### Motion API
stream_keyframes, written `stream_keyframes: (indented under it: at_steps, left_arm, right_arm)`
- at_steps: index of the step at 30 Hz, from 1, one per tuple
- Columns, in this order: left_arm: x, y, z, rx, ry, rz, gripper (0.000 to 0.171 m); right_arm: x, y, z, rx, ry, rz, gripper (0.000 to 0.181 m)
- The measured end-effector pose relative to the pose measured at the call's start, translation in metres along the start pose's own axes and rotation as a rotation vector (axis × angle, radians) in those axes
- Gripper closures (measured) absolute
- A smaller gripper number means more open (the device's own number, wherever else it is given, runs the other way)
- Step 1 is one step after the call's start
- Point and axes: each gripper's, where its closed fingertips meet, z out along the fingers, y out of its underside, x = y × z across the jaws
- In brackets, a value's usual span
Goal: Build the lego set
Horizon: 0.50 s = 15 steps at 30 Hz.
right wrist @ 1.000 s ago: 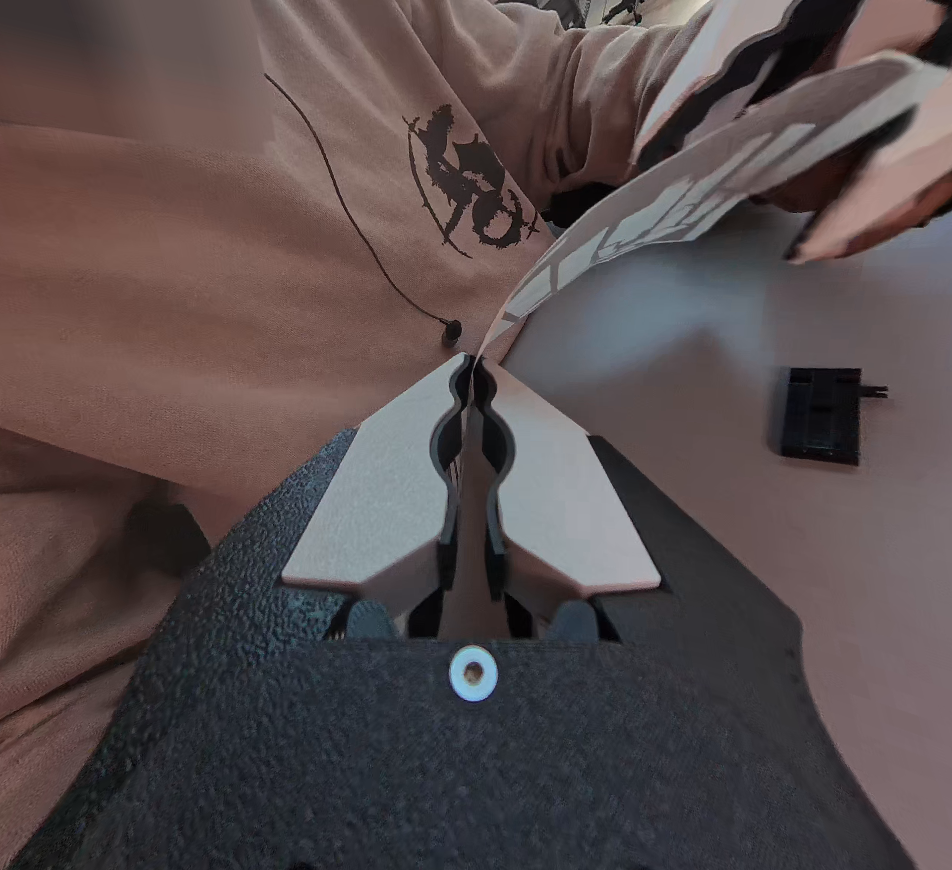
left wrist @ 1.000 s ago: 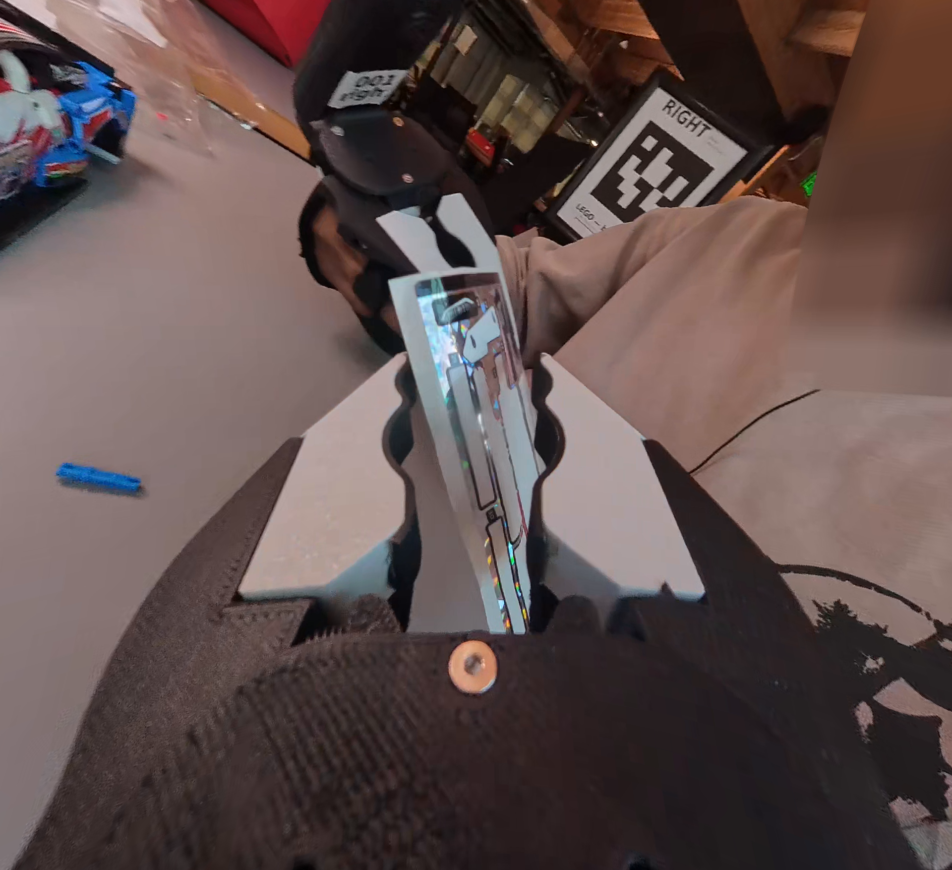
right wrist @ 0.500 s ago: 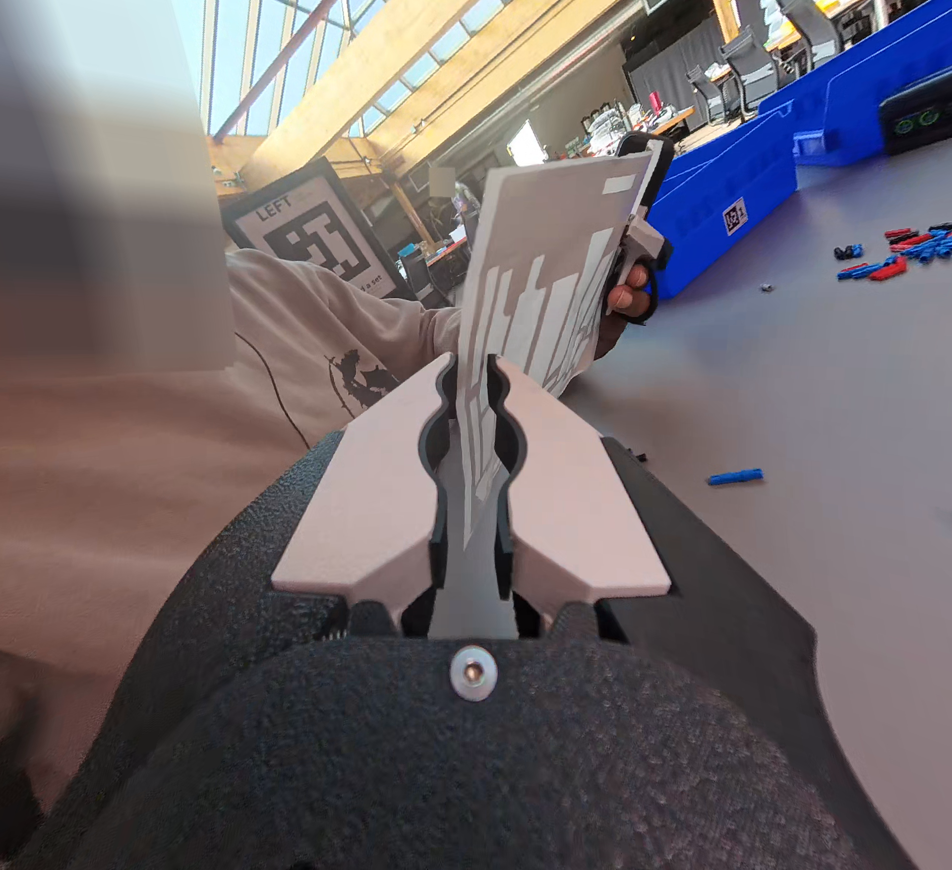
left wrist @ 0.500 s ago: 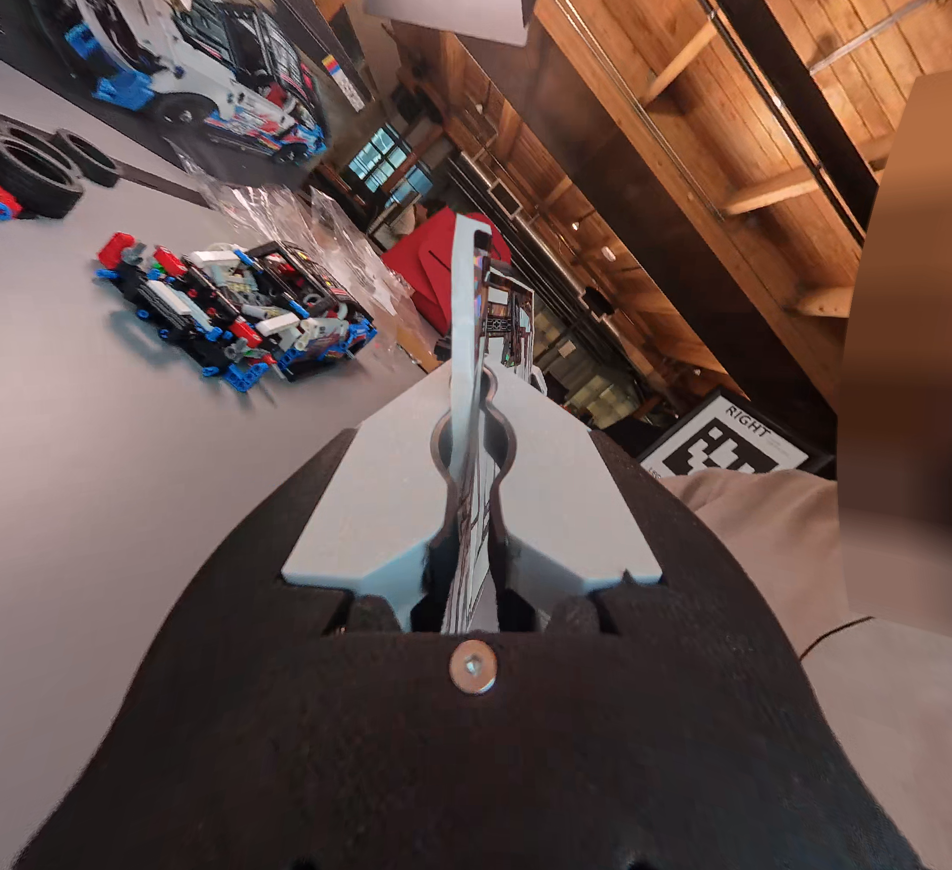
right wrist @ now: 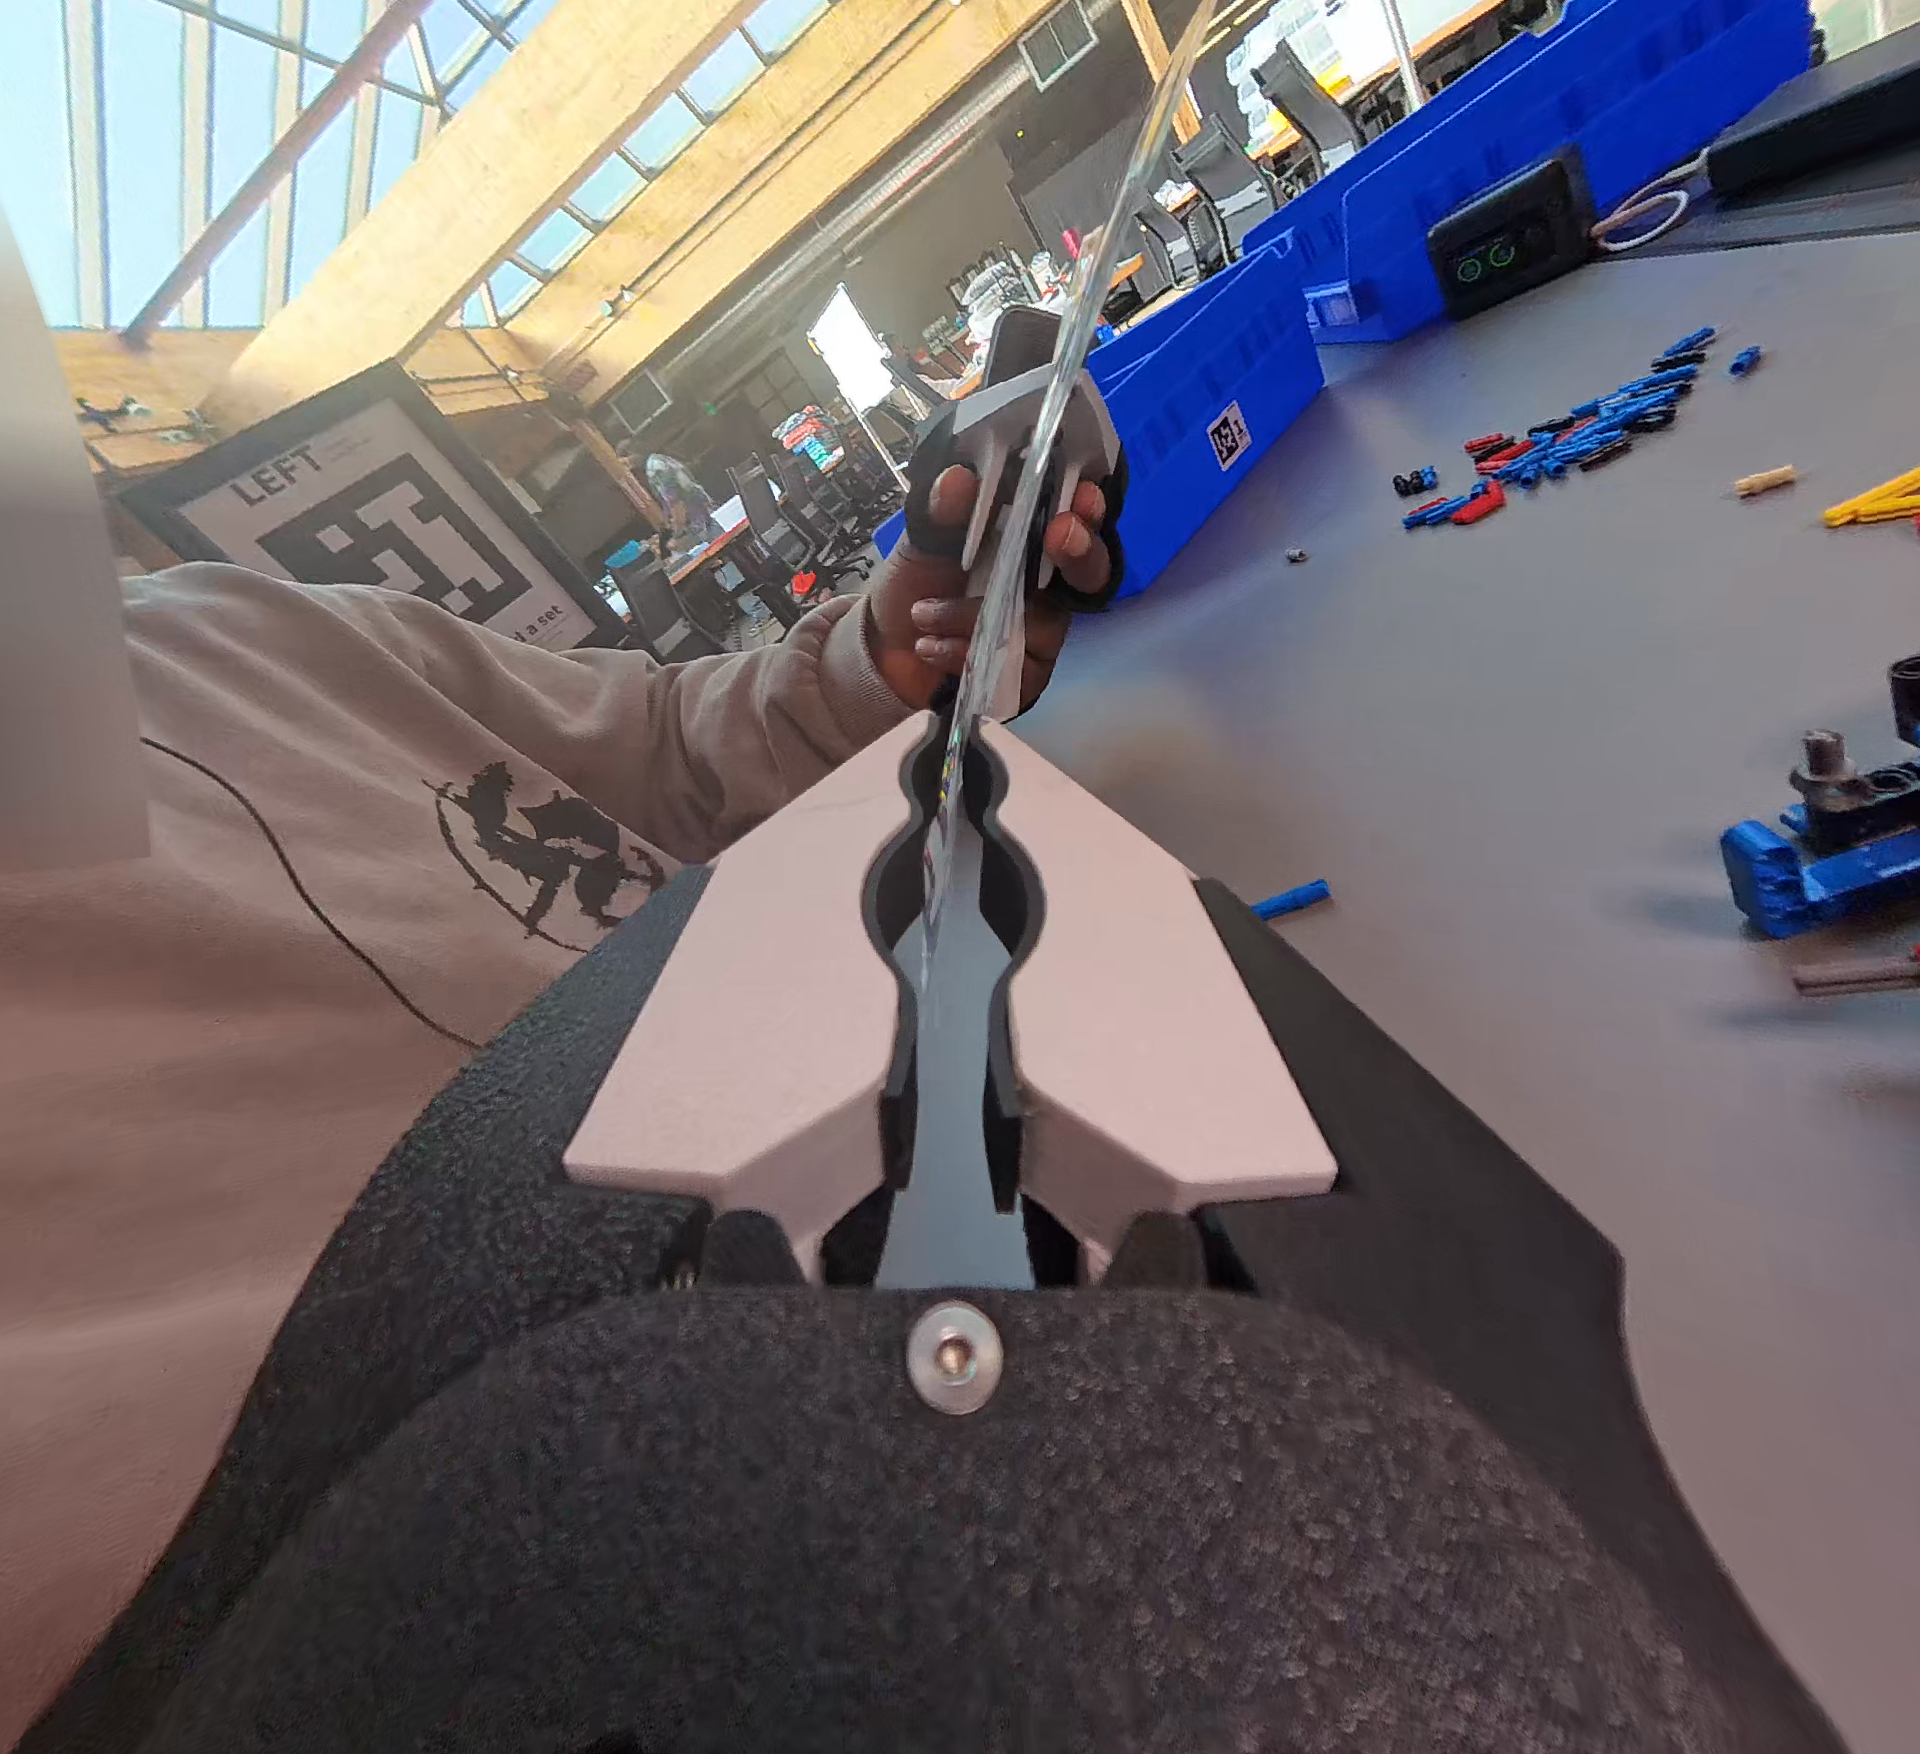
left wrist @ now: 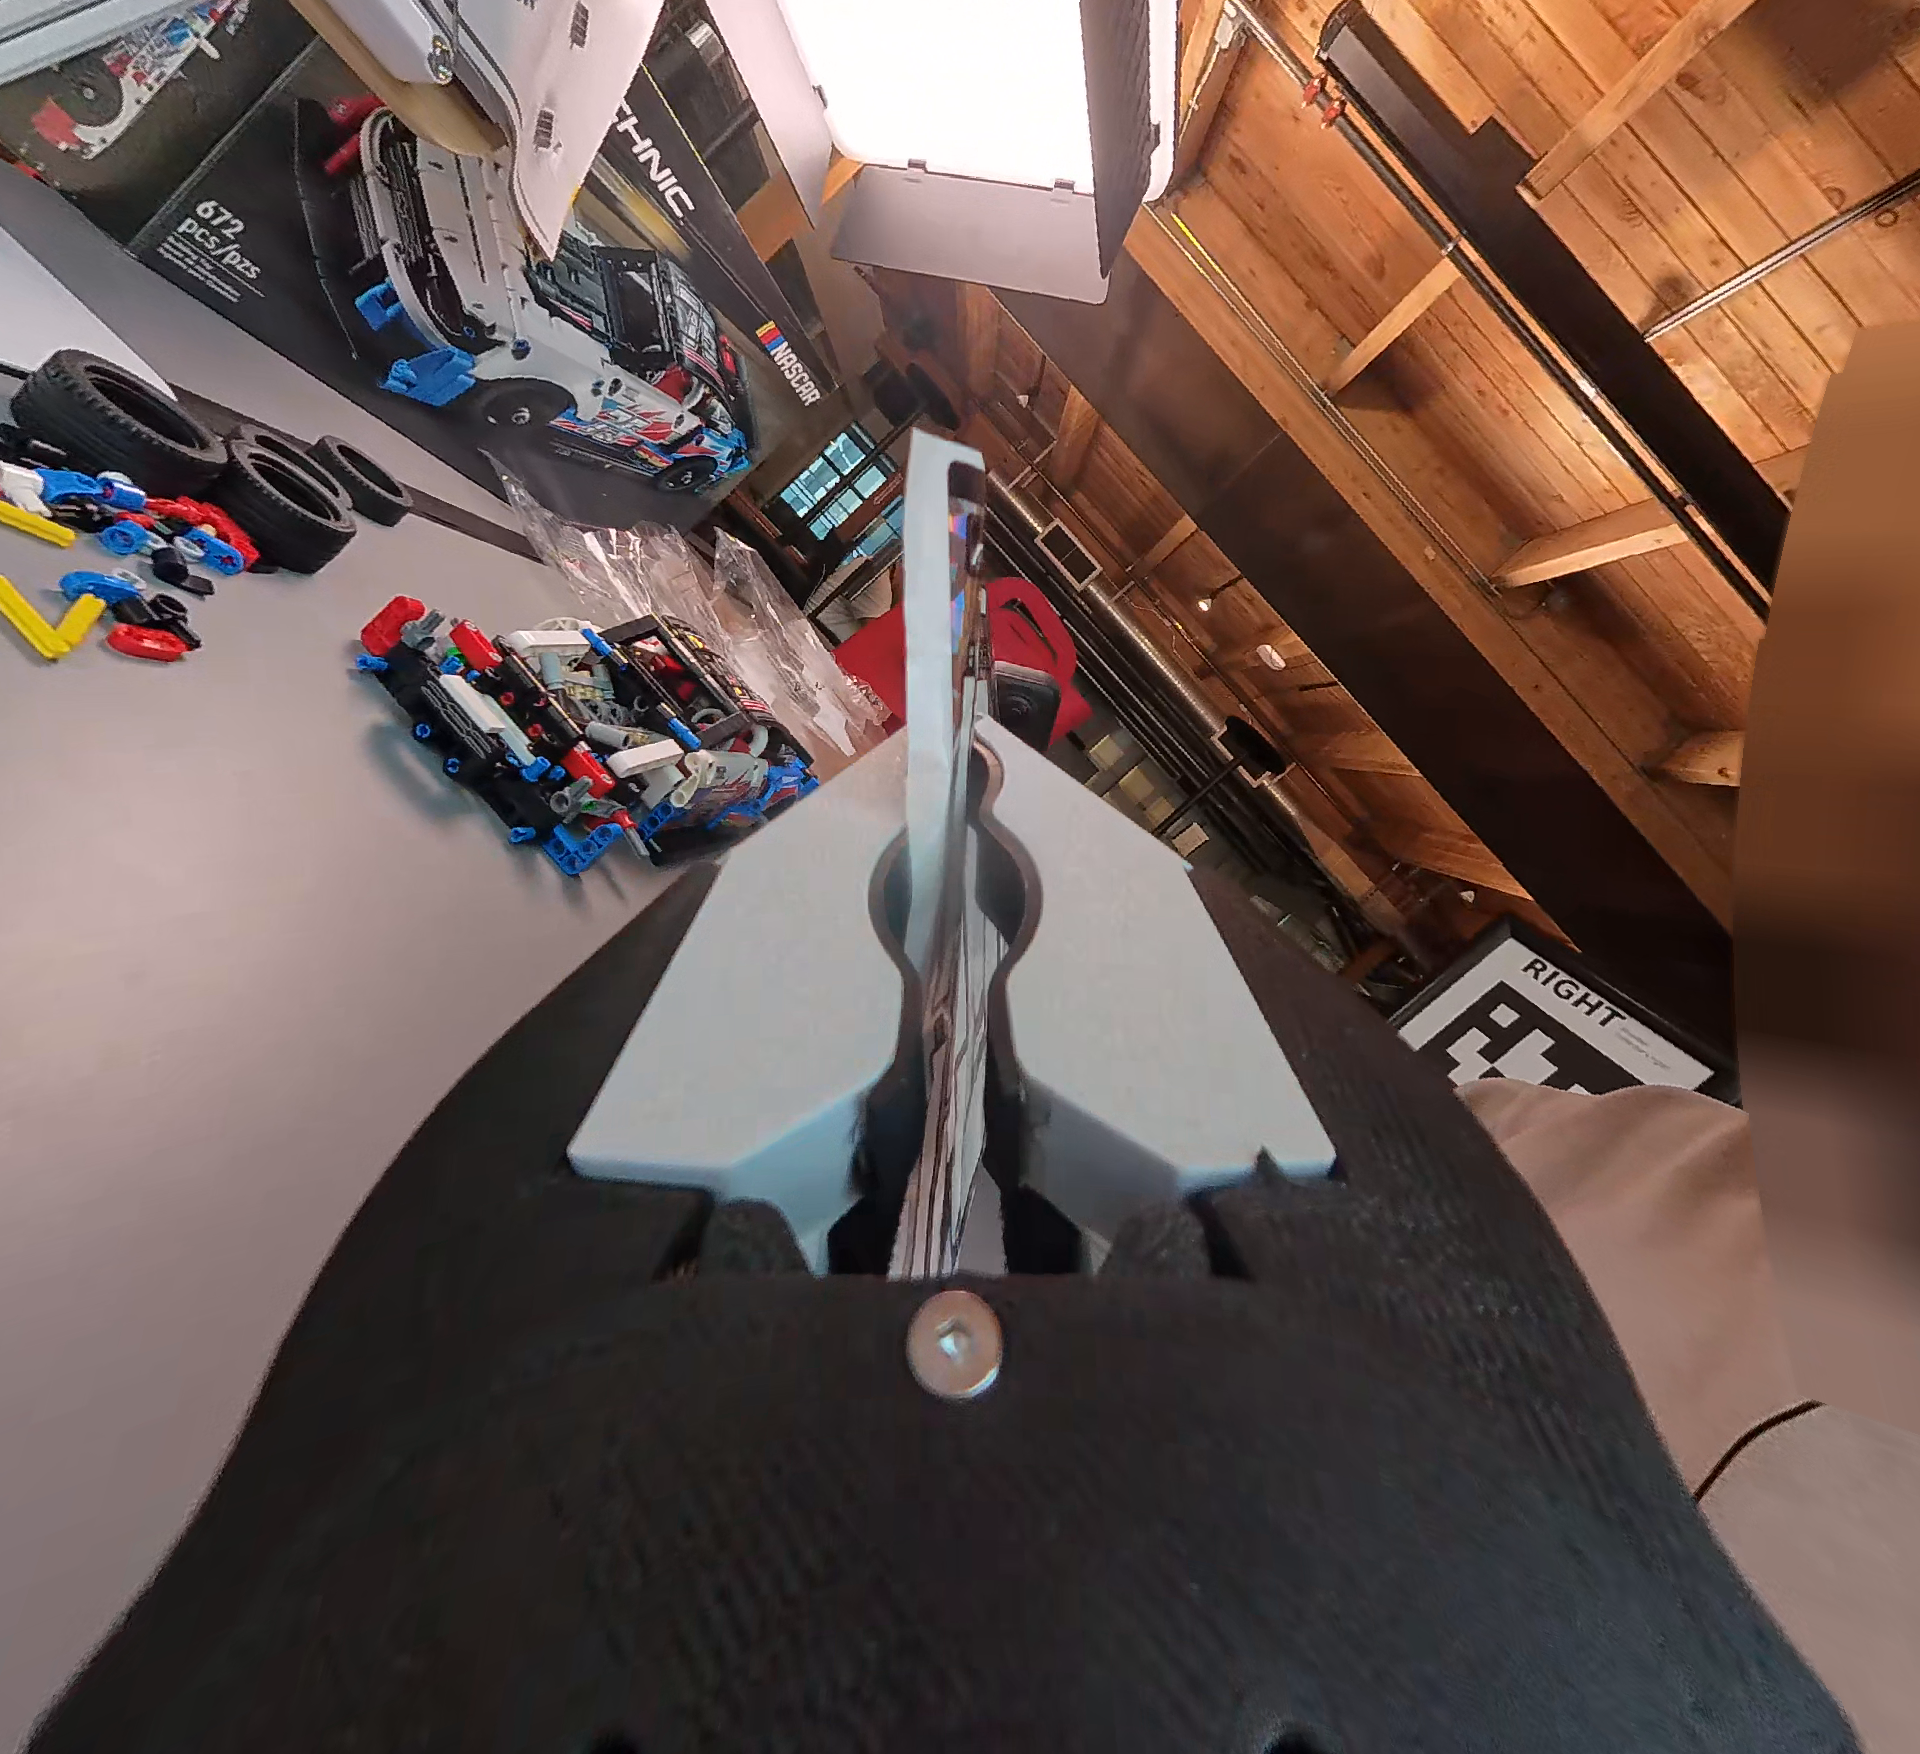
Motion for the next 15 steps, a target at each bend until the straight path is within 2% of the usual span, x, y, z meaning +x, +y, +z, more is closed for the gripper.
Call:
stream_keyframes:
  at_steps: [4,9,15]
  left_arm:
    - [-0.002,0.005,0.001,-0.049,-0.029,0.064,0.171]
    - [0.000,0.013,0.004,-0.107,-0.037,0.124,0.171]
    - [-0.004,0.016,0.004,-0.125,-0.054,0.124,0.171]
  right_arm:
    - [0.009,-0.006,-0.006,0.007,0.074,-0.033,0.181]
    - [0.017,-0.020,-0.022,0.075,0.094,0.040,0.181]
    - [0.023,-0.021,-0.027,0.093,0.098,0.082,0.181]
